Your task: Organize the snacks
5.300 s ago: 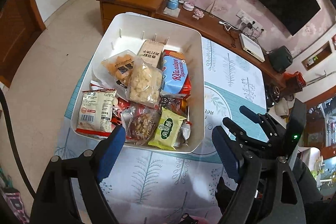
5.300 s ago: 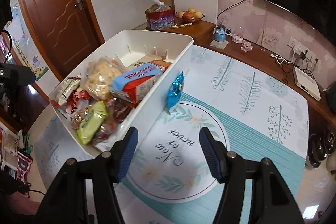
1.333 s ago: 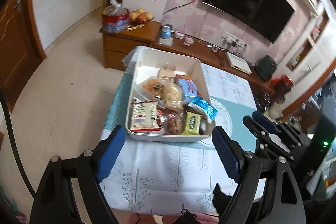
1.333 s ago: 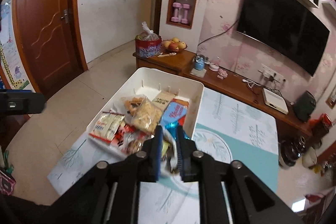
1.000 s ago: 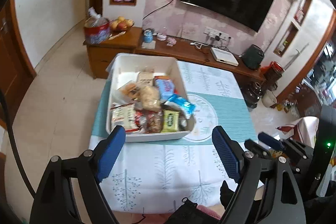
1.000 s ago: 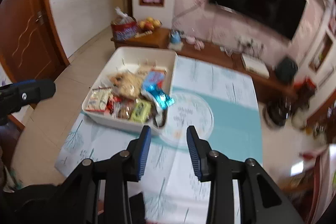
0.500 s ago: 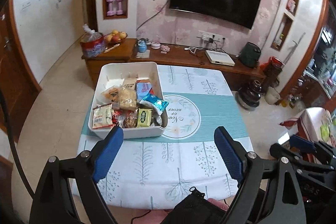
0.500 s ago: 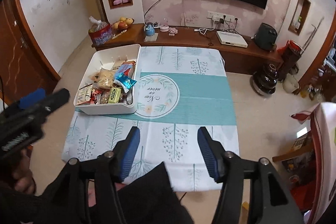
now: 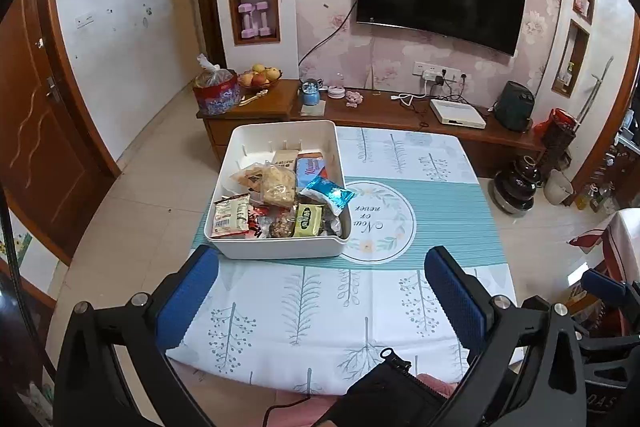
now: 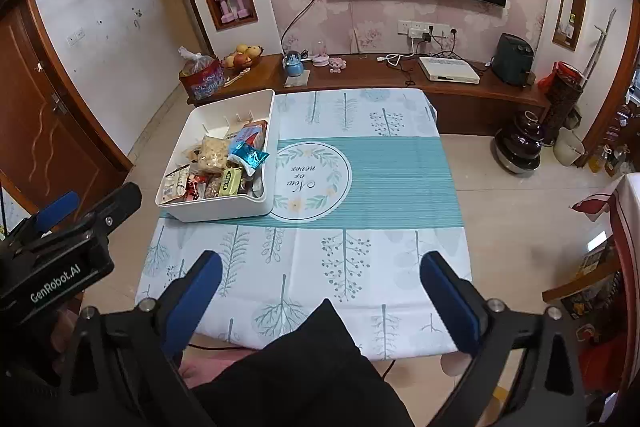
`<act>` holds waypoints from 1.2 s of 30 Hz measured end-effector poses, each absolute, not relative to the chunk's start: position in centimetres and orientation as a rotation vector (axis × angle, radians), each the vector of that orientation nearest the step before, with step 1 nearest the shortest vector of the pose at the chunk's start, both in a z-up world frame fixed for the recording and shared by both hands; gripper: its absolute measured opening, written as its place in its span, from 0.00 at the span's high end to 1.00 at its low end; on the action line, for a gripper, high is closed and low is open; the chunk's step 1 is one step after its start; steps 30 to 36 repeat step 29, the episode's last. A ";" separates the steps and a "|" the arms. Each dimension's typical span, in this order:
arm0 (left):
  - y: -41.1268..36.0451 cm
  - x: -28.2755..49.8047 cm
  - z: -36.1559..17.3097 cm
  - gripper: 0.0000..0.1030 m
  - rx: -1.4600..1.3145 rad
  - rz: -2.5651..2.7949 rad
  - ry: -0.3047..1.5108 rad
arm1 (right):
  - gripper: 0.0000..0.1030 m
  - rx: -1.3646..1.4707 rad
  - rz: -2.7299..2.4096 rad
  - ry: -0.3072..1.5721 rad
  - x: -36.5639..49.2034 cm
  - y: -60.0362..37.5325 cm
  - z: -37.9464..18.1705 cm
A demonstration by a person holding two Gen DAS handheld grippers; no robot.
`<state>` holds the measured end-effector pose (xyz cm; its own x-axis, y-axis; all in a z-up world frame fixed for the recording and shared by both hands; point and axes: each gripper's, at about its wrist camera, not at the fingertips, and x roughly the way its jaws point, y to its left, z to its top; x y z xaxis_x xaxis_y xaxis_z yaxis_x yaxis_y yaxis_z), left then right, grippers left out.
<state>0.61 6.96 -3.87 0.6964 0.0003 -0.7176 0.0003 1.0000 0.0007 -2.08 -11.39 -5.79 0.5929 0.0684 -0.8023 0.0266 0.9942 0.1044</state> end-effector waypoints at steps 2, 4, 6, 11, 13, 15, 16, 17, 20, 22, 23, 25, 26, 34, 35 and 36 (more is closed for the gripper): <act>6.8 0.8 -4.0 0.00 0.004 0.006 0.808 | 0.00 0.106 0.029 0.937 -2.0 -11.3 -5.8; 6.6 1.0 -4.2 0.00 0.010 0.009 0.820 | 0.00 0.107 0.030 0.938 -1.9 -11.3 -5.9; 6.5 1.2 -4.3 0.00 0.017 0.016 0.831 | 0.00 0.113 0.032 0.944 -1.7 -11.4 -6.1; 6.1 1.5 -4.4 0.00 0.032 0.013 0.842 | 0.00 0.119 0.037 0.958 -1.2 -11.4 -6.3; 6.0 1.6 -4.5 0.00 0.029 0.019 0.842 | 0.00 0.120 0.038 0.963 -1.1 -11.4 -6.4; 6.0 1.6 -4.5 0.00 0.030 0.017 0.843 | 0.00 0.125 0.039 0.970 -1.0 -11.6 -6.5; 5.9 1.7 -4.5 0.00 0.029 0.017 0.844 | 0.00 0.128 0.039 0.974 -0.9 -11.7 -6.5; 6.0 1.7 -4.5 0.00 0.029 0.017 0.843 | 0.00 0.131 0.039 0.978 -0.8 -11.8 -6.6; 6.0 1.6 -4.5 0.00 0.030 0.016 0.843 | 0.00 0.133 0.042 0.986 -0.6 -12.0 -6.7; 6.0 1.7 -4.5 0.00 0.030 0.017 0.846 | 0.00 0.133 0.045 0.992 -0.5 -12.1 -6.8; 6.0 1.6 -4.5 0.00 0.030 0.019 0.844 | 0.00 0.132 0.046 0.996 -0.4 -12.1 -6.9; 5.9 1.7 -4.5 0.00 0.031 0.019 0.846 | 0.00 0.131 0.050 1.003 -0.3 -12.2 -7.0; 5.9 1.7 -4.6 0.00 0.032 0.019 0.847 | 0.00 0.131 0.051 1.004 -0.3 -12.3 -7.1; 5.7 1.8 -4.8 0.00 0.035 0.024 0.849 | 0.00 0.132 0.053 1.012 -0.2 -12.7 -7.2; 5.7 1.8 -4.8 0.00 0.035 0.024 0.849 | 0.00 0.132 0.053 1.012 -0.2 -12.7 -7.2; 5.7 1.8 -4.8 0.00 0.035 0.024 0.849 | 0.00 0.132 0.053 1.012 -0.2 -12.7 -7.2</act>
